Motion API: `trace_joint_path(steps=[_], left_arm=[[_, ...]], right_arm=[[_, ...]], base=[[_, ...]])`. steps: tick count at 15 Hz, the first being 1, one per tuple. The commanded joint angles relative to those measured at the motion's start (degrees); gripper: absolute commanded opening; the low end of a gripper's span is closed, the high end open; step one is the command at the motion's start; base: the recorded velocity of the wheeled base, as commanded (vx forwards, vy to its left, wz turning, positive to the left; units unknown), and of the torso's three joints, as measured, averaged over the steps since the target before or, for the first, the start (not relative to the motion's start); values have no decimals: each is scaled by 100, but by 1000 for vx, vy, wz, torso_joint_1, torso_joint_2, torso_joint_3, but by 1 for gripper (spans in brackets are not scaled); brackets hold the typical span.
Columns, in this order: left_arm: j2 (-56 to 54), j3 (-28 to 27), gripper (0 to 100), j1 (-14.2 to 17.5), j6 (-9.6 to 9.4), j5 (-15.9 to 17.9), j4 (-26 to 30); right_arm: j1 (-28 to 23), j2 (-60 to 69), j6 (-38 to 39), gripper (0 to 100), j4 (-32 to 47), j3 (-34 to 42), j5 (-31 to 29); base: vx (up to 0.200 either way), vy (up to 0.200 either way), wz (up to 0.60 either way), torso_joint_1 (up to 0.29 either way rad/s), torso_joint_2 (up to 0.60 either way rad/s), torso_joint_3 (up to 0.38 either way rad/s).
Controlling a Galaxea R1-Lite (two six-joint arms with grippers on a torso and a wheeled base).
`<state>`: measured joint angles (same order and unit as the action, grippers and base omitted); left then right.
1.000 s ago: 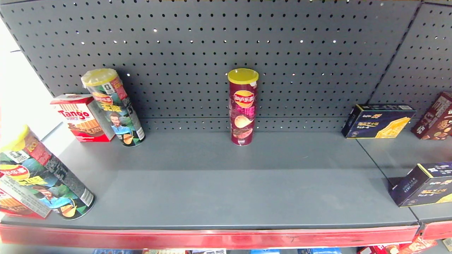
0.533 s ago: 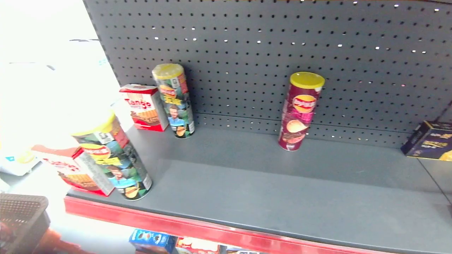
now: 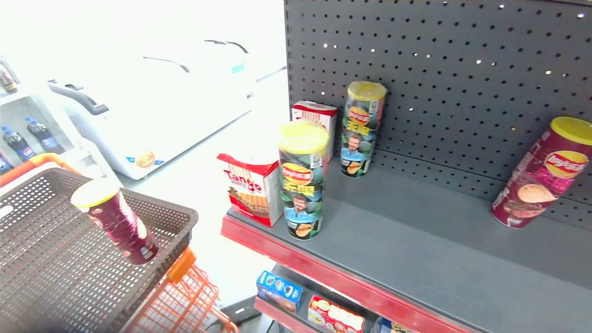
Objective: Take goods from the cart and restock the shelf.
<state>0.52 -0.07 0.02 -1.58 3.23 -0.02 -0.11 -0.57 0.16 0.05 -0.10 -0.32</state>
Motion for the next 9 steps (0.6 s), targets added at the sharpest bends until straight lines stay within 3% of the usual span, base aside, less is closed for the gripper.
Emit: trace_joint_path(steps=[1,9], left_arm=[[9,-1,100,6,0,2,2],[9,-1,100,-2,-17,11,2]], right_arm=[[2,-4,2,100,-5,1,-3],[2,-4,2,100,-5,10,-3]], base=[[0,0,0,0,0,0],[0,0,0,0,0,0]])
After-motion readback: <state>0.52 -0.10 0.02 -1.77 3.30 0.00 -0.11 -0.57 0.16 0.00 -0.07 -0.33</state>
